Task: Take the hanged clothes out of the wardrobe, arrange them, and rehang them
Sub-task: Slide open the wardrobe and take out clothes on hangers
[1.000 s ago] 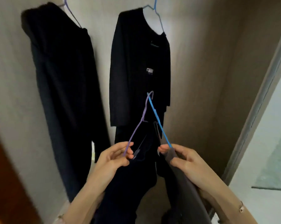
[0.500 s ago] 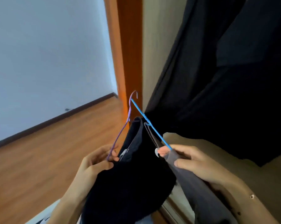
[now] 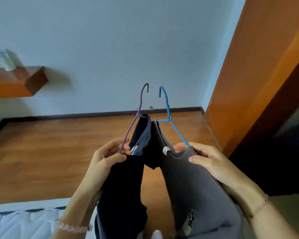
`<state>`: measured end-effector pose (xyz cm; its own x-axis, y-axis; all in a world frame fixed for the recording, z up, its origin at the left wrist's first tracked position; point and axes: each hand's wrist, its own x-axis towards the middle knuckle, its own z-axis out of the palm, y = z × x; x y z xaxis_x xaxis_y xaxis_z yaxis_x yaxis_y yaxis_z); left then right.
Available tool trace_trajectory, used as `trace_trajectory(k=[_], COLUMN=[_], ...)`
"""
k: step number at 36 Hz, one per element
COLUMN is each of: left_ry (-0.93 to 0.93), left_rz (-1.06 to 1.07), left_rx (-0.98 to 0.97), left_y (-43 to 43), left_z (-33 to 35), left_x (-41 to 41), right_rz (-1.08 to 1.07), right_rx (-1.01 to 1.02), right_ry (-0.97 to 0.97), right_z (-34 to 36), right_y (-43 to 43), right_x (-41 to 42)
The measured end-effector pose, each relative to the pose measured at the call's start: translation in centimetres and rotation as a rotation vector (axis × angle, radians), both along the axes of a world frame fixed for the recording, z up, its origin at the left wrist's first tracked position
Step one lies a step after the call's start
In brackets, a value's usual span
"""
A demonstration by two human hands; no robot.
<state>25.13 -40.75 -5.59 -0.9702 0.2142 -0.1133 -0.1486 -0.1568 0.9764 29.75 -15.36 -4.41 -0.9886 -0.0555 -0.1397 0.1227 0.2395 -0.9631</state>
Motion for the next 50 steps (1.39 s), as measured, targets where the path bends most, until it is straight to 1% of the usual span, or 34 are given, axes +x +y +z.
trace_trajectory(k=[6,9,17,21,27,33,41,46,50], left_ry=[0.056,0.095,0.084,0.043,-0.002,0.024,0.048,-0.009,-0.044], left_rz=[0.139,0.227,0.499,0.604,0.807,1.047,1.350,1.545,1.627], left_rx=[-0.013,-0.062,-0.124,-0.117,-0.137,-0.048,-0.056,-0.066,-0.081], left_y=[-2.1,-3.3,-5.3,-5.6,-6.7,-7.4,-7.8,-9.4,-12.3], left_z=[0.9,1.5,1.7,0.9,-1.0,-1.1,-0.1,-0.5,-1.5], left_x=[-6.2,-8.2,-12.0,-14.8,-19.7,-23.3,-25.3,-26.2,-27.2], right_rz=[0.129,0.168,0.262,0.324,0.589,0.871,1.134,1.254,1.346], right_rx=[0.028,0.034,-0.028,0.001,0.035,0.040,-0.006,-0.030,-0.025], right_ry=[0.019,0.040,0.050,0.078,0.121,0.161,0.177,0.134,0.133], right_z=[0.5,0.9,1.4,-0.1,-2.5,-1.8,-0.4,-1.3,-2.5], right_y=[-1.7,-2.9,-5.6,-6.7,-8.8,-12.7,-19.8,-25.5,-30.7], right_x=[-9.6,-14.2,-25.1,-30.7,-40.5,-50.0,-57.0,-59.4,-61.1])
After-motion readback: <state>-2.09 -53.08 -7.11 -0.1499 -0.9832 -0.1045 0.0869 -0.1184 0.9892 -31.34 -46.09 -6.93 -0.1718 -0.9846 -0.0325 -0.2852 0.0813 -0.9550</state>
